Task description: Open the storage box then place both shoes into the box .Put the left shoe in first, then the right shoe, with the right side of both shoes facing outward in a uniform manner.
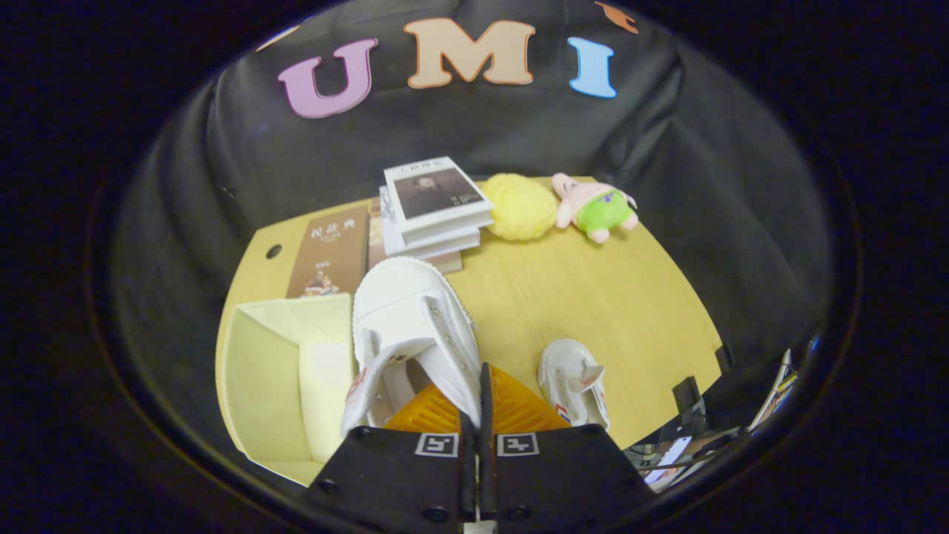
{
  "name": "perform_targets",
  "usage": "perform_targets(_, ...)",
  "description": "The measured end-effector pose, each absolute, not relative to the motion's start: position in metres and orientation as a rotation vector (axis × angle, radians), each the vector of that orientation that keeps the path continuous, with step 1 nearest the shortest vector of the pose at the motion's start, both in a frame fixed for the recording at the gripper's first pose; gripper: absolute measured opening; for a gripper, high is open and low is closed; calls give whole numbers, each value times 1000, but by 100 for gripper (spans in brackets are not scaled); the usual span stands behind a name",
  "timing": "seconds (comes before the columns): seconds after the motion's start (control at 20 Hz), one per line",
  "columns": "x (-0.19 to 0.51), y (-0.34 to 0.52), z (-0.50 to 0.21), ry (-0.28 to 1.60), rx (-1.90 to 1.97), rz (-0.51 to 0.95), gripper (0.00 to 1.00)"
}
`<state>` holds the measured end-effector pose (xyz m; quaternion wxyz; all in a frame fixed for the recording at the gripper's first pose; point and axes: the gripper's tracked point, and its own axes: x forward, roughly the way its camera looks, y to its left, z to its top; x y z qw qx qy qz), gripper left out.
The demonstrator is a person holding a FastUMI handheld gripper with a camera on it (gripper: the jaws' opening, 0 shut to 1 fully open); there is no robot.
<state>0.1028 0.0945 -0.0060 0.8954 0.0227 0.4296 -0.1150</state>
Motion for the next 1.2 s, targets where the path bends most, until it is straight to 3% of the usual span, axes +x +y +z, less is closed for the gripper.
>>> perform_targets(0.2,97,179,14,887,202,-138,5)
perform_targets(0.45,88,248,-33,966,204,-131,5)
perform_targets(0.8,80,261,-108,1109,173,-240,5)
perform_targets(1.2,76,284,-180,1266,94,-172,7)
